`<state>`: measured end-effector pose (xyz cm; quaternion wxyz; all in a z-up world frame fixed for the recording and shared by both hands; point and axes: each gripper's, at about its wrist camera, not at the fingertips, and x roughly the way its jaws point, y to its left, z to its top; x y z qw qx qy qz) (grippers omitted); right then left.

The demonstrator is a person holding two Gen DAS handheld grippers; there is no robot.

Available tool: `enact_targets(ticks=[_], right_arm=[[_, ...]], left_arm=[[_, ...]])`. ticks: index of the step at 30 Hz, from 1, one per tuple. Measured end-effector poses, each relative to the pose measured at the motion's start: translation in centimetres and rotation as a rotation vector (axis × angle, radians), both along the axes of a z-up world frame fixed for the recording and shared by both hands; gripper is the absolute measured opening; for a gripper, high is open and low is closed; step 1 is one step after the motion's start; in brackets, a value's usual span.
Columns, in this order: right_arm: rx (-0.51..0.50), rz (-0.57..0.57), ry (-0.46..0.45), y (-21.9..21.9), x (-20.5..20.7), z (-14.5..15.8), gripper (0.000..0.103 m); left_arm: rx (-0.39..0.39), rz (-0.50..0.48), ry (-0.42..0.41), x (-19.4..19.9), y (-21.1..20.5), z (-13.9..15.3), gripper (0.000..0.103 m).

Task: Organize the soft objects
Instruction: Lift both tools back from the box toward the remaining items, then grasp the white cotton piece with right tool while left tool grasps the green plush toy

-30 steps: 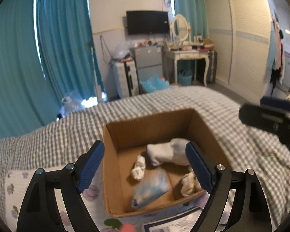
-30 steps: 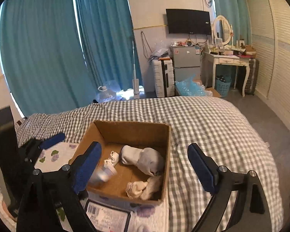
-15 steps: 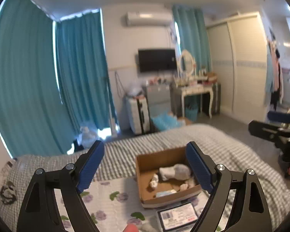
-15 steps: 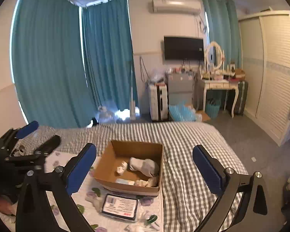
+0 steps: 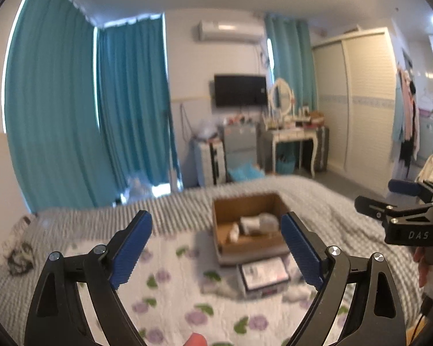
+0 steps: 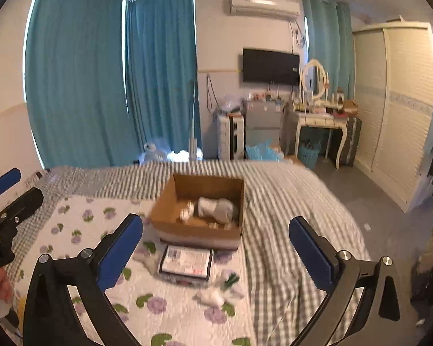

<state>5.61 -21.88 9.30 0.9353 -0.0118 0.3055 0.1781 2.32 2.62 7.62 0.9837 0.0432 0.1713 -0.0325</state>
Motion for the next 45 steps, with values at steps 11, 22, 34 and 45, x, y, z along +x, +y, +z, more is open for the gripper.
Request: enact_targets(ticks=[11, 22, 34, 45], right_arm=[[-0.045, -0.003, 0.301, 2.6, 2.4, -16.6, 0.102], [-0.065, -0.016, 0.541, 4.1, 7.1, -27.4, 0.069], [-0.013, -0.039, 0.455, 1.1, 6.0, -24.3, 0.043], [-0.036, -0.05, 0.356, -5.8, 10.1, -17.7, 0.043]], left_arm=[[-0.038, 0.046, 0.299, 4.7, 0.2, -13.7, 0.092], [-0.057, 0.046, 0.47, 8.9, 0.1, -21.5, 0.092], [-0.037, -0.014, 0.491, 9.3, -3.4, -21.1, 0.092], [-0.085, -0.119, 0.514, 10.2, -12.7, -18.9, 0.092]])
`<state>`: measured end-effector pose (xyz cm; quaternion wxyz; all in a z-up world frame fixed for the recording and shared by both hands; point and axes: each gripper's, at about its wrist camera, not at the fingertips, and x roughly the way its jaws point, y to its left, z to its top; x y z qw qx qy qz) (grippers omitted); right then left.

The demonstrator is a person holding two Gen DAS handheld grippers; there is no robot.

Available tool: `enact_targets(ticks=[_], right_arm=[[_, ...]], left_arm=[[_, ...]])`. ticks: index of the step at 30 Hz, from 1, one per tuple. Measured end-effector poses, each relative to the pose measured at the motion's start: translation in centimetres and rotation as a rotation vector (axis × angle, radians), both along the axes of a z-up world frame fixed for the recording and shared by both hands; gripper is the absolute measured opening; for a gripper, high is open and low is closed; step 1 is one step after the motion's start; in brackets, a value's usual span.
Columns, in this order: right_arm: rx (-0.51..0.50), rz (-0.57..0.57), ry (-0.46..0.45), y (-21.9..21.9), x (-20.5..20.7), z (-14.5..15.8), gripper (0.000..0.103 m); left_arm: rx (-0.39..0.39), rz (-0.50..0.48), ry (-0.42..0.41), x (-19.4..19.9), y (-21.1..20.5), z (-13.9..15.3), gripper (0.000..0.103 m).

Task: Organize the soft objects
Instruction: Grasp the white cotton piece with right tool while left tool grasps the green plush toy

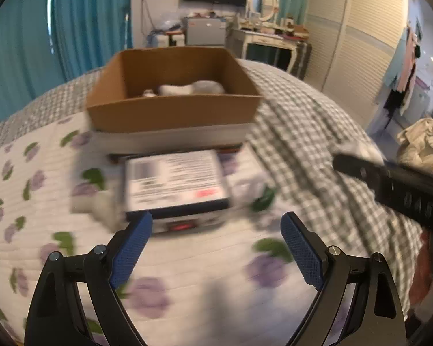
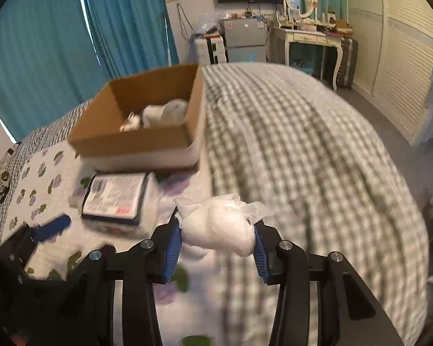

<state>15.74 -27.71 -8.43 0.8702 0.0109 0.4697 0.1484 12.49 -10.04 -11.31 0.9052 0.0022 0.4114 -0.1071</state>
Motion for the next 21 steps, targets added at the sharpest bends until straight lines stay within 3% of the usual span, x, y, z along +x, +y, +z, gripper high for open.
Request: enact_targets(ticks=[8, 17, 19, 21], right_arm=[[-0.027, 0.031, -0.017, -3.0, 2.4, -1.1, 0.043], [0.002, 0.047, 0.041, -3.9, 4.5, -5.1, 0.043], [0.014, 0.036, 0.049, -4.2, 4.8, -5.5, 0.043], [0.026, 0.032, 0.052, -4.6, 5.0, -5.7, 0.043]], left_arm=[[0.012, 0.002, 0.072, 1.5, -6.4, -2.9, 0.09], [-0.008, 0.13, 0.133, 5.2, -7.6, -6.6, 0.089], [-0.014, 0.144, 0.143, 5.8, -8.0, -7.2, 0.074], [-0.003, 0.162, 0.157, 6.2, -8.2, -7.9, 0.066]])
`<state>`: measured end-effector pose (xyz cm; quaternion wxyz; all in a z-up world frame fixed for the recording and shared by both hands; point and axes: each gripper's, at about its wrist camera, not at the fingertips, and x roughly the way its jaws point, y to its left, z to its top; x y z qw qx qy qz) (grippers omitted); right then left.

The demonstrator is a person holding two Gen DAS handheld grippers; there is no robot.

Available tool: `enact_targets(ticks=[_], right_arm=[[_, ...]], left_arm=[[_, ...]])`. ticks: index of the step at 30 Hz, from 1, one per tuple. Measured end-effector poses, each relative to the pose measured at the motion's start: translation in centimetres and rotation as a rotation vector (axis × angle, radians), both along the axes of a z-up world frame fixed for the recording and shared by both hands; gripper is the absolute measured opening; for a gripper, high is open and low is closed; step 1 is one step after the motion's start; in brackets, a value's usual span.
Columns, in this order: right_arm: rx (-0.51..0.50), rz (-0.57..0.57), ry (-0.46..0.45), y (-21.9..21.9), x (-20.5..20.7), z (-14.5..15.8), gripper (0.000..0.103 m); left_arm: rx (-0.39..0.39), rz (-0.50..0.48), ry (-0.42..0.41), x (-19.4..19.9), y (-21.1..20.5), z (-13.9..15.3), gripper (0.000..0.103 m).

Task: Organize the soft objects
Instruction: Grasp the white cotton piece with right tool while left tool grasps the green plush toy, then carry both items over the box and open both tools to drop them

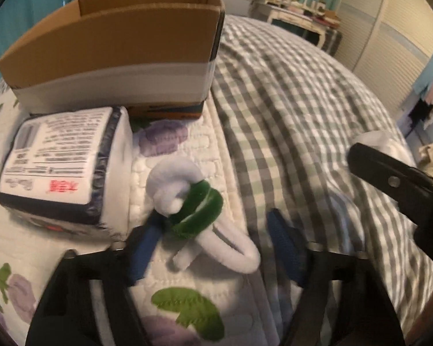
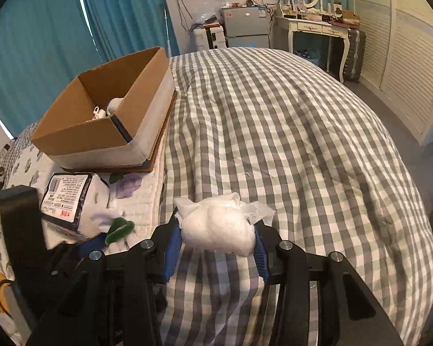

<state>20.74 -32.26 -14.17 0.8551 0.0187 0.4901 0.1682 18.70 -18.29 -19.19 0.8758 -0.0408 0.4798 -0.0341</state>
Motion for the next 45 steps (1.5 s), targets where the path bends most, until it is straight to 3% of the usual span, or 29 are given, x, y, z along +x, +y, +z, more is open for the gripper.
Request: enact_targets(ticks=[2, 3, 5, 7, 11, 17, 23, 29, 34, 39, 45], right_arm=[[0.002, 0.001, -0.001, -0.1, 0.0, -0.1, 0.043], [0.004, 0.0, -0.005, -0.1, 0.1, 0.0, 0.043], [0.006, 0.002, -0.002, -0.1, 0.1, -0.1, 0.043], [0.006, 0.002, -0.001, -0.1, 0.1, -0.1, 0.043], [0.012, -0.001, -0.017, 0.0, -0.3, 0.6, 0.043], [0.048, -0.025, -0.073, -0.2, -2.3, 3.3, 0.043], [0.065, -0.053, -0.099, -0.6, -4.7, 5.7, 0.043], [0.089, -0.057, -0.179, 0.3, -6.7, 10.6, 0.043], [0.098, -0.006, -0.231, 3.3, -8.0, 13.7, 0.043], [0.082, 0.064, -0.269, 6.8, -8.2, 15.7, 0.043], [0.069, 0.113, -0.295, 10.5, -4.8, 16.5, 0.043]], left_arm=[[0.003, 0.015, -0.003, 0.1, 0.1, -0.2, 0.059], [0.003, 0.02, -0.009, 0.0, 0.2, -0.1, 0.049], [-0.011, 0.015, -0.009, -0.4, 0.4, 0.0, 0.047], [-0.013, -0.009, -0.01, -0.9, 0.6, 0.3, 0.039], [-0.012, -0.05, -0.018, -2.6, 0.7, 1.1, 0.034], [-0.021, -0.077, -0.049, -4.8, 1.3, 3.2, 0.034], [-0.038, -0.089, -0.108, -7.8, 3.3, 7.4, 0.034], [-0.053, -0.123, -0.247, -10.2, 6.3, 13.4, 0.034], [-0.004, -0.184, -0.337, -11.2, 7.8, 17.0, 0.034], [0.03, -0.211, -0.427, -10.0, 10.3, 19.9, 0.034], [0.073, -0.241, -0.495, -5.0, 13.2, 21.4, 0.034]])
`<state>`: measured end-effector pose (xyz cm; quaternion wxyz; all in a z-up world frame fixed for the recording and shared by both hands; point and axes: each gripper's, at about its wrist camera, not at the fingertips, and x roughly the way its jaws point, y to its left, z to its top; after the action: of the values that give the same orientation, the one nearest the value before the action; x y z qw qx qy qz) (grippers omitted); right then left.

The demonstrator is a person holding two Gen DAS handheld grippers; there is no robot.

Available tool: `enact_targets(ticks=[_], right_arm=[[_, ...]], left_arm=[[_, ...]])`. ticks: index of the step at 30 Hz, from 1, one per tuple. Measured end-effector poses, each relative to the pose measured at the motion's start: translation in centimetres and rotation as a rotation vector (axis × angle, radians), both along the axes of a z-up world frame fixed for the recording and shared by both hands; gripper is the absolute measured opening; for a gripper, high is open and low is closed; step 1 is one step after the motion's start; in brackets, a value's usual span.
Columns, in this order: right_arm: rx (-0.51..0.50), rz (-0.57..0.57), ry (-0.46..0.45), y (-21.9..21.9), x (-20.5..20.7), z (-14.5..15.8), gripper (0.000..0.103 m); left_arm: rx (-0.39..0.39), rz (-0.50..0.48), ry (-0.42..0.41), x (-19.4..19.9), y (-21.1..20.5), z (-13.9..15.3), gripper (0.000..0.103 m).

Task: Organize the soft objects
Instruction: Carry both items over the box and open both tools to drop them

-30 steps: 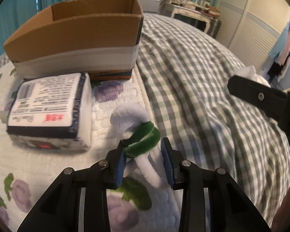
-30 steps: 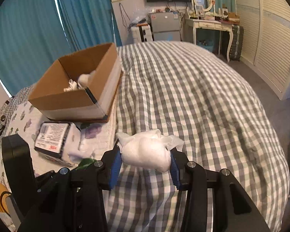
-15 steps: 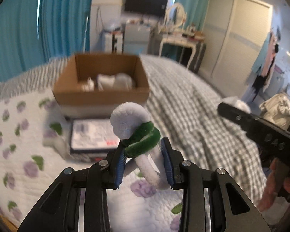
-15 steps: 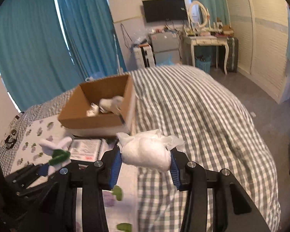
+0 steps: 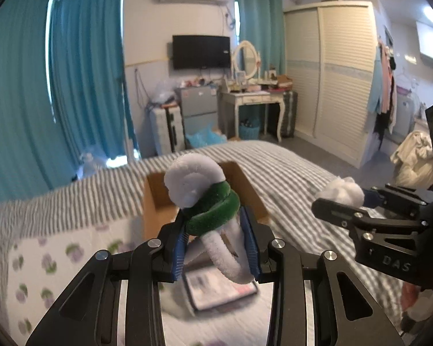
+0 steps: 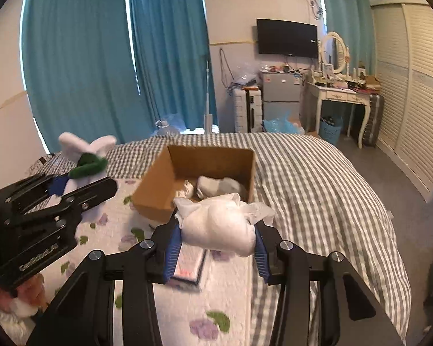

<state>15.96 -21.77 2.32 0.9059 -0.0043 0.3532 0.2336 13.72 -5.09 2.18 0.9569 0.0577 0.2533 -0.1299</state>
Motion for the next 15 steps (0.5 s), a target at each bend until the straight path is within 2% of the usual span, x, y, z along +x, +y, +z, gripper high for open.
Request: enact_targets(ticks=[6, 11, 15], right_arm=[[0.015, 0.0, 0.011, 3.1, 6.5, -1.3, 0.043], [0.012, -0.011, 0.054, 5.1, 11.3, -4.0, 0.044], [0.001, -0.02, 0.086, 6.6, 13.8, -6.9, 0.047]], left_arm=[[0.002, 0.018, 0.018, 7.1, 1.1, -1.9, 0.037], [0.073, 0.093, 0.013, 11.9, 1.5, -4.7, 0.038], [0.124, 0.094, 0.036, 15.0, 1.3, -7.4, 0.039]])
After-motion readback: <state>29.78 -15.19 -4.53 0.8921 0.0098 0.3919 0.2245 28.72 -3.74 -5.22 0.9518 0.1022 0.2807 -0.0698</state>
